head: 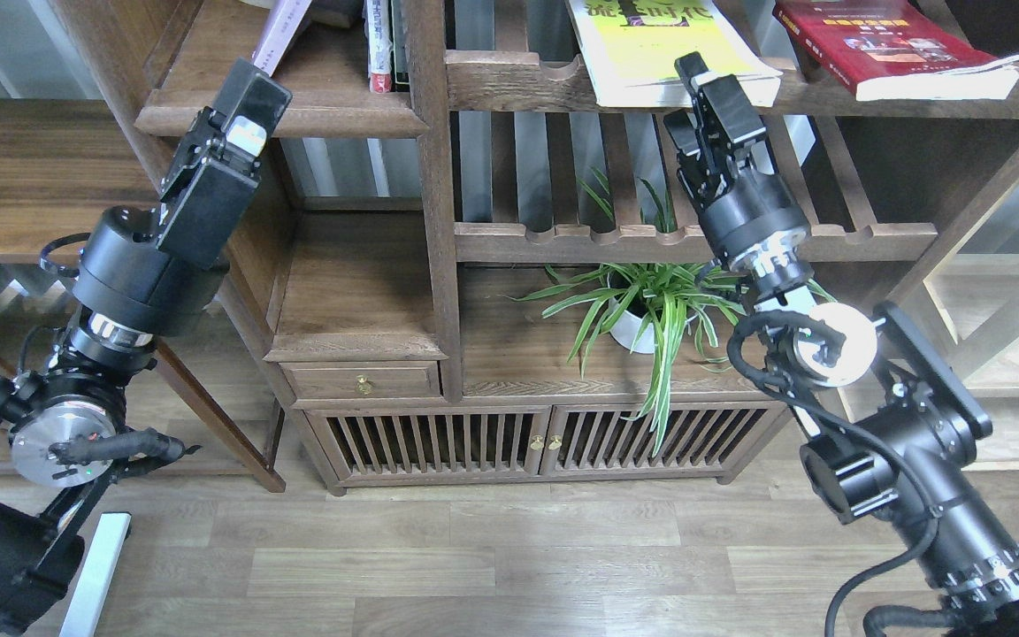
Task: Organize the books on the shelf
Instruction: 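Grasp the green-covered book on the top shelf with the right gripper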
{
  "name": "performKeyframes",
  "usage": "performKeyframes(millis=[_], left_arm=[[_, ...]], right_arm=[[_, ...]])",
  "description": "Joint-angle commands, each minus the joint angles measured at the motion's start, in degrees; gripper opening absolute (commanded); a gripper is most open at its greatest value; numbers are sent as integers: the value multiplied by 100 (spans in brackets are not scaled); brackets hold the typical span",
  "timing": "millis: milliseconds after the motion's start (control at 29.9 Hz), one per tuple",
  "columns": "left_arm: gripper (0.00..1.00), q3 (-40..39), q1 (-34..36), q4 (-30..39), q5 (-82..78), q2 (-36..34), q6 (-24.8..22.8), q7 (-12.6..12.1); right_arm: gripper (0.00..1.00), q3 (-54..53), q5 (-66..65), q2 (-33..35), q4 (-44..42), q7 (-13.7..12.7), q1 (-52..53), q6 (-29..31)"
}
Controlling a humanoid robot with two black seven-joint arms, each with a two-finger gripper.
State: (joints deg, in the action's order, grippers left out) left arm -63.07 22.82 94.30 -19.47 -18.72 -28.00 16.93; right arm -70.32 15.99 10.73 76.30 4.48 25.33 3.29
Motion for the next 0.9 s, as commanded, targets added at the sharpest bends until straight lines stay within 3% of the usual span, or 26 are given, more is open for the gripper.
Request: performKeyframes(millis=[0,435,602,736,869], left_arm=[[99,-4,-5,-17,4,0,0,3],[99,-21,-23,-61,189,-97,0,-15],[99,-21,-93,-61,198,-97,0,3],[99,-30,-137,-70,198,-97,0,3],[99,-30,-155,-70,198,-97,0,3]], right_arm=[[86,-8,0,-9,-10,1,130,-390],[86,-280,9,-545,-10,27,684,-1779],[82,-360,9,-598,-10,45,702,-1859],[69,-474,9,-616,-10,62,702,-1797],[68,-474,9,-598,-19,71,693,-1797]])
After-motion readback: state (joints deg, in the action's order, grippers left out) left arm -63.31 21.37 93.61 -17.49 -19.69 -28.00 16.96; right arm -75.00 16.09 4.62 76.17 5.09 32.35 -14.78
